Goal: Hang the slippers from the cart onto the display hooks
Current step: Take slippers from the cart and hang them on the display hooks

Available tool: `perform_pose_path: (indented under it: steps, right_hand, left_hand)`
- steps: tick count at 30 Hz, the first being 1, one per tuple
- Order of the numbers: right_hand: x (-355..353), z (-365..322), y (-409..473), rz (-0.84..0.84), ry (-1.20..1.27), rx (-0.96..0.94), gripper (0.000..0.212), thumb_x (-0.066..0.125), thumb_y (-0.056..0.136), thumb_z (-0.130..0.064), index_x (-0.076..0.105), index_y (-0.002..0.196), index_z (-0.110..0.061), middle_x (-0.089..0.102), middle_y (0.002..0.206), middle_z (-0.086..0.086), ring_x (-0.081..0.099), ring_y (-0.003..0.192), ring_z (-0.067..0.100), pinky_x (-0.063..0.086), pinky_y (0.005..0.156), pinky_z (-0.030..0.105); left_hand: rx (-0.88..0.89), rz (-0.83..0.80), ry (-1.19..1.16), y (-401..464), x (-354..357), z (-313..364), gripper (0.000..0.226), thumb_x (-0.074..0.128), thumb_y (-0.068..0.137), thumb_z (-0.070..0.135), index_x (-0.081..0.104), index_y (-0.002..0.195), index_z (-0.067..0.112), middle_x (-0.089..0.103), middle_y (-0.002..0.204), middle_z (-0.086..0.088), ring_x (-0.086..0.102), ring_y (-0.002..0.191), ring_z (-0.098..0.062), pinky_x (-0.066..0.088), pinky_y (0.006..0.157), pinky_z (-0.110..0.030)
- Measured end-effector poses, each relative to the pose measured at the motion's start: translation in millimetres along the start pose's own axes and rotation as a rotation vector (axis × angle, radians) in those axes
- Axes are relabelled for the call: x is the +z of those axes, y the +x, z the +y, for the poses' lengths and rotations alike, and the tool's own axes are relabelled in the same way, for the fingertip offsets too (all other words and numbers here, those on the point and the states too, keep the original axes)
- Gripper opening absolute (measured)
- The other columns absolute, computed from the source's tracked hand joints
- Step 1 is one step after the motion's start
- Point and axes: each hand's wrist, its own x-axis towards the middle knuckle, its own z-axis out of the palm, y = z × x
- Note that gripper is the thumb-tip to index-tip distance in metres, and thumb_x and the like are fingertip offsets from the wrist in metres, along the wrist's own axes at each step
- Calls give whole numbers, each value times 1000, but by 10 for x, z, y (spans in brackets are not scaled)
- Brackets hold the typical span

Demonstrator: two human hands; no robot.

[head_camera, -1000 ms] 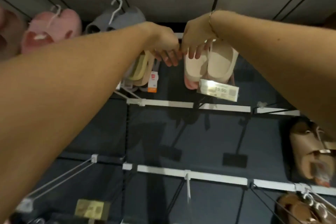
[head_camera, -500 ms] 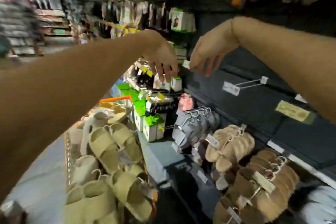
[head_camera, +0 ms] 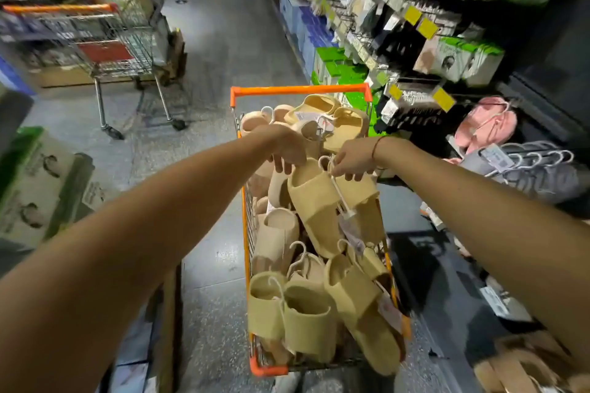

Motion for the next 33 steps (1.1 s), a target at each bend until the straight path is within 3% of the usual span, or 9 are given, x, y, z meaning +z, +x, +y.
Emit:
perform_pose_path:
  steps: [3,6,8,12,16,22,27,29,33]
  right_hand:
    - [81,54,432,107,-73,-4,26,54,93,-29,71,87,-10,71,87,9,64,76,24,48,66,27]
    - [134,181,784,234,15,22,30,55,93,-21,65,120,-11,65,122,14,60,108,32,52,86,35]
    - [212,259,912,277,88,-15,40,53,95,-17,58,134,-14,58,136,12,54,122,33,45,99,36]
    - [353,384,1094,345,217,-66,20,60,95,-28,74,110,-24,69,113,5,62,106,25,49,90,33]
    - [398,435,1063,418,196,-79,20,63,93,-40,79,95,-27,72,89,-2,63,89,19,52,82,35]
    - [166,462,484,458,166,-133,25,59,97,-36,69,76,-28,55,65,-13,49,65,7,33,55,24]
    - [60,533,-449,667,196,-117,20,56,95,-21,73,84,-20,63,78,3,57,77,20,48,67,35]
    - [16,565,-929,762,246,-135,26,54,96,-13,63,73,-21,54,69,0,51,68,15,41,62,29]
    - [-12,778,-1968,985,358,-94,18,55,94,-11,72,88,-10,66,81,11,59,77,24,38,60,30]
  left_hand:
    - [10,194,45,414,85,-131,21,51,99,18,68,108,9,67,89,-2,61,66,-12,48,56,-24]
    - [77,329,-99,775,126,-183,19,55,93,13,71,102,9,72,90,-4,69,76,-20,61,72,-36]
    - [102,359,-145,931,213,-146,13,59,92,15,72,96,12,72,84,-3,70,76,-19,58,65,-32]
    - [205,389,-211,1166,416,-58,27,69,91,38,69,70,22,65,64,7,61,62,-8,41,54,-19]
    - [247,329,-214,1163,451,-24,32,71,89,39,63,59,31,63,61,13,56,56,-2,38,53,-17]
    - [324,362,-280,633,256,219,21,65,96,35,77,86,20,69,76,-1,58,66,-13,45,57,-23]
    - [419,559,-285,-145,122,678,29,59,99,37,70,80,18,63,75,-3,53,73,-20,39,63,-31]
    - [469,646,-311,-516,36,954,33,59,99,38,69,76,17,63,72,-5,53,70,-20,41,65,-33]
    - [583,796,-357,-1340,-219,1665,26,57,101,26,72,84,12,58,67,6,47,57,-2,35,51,-9]
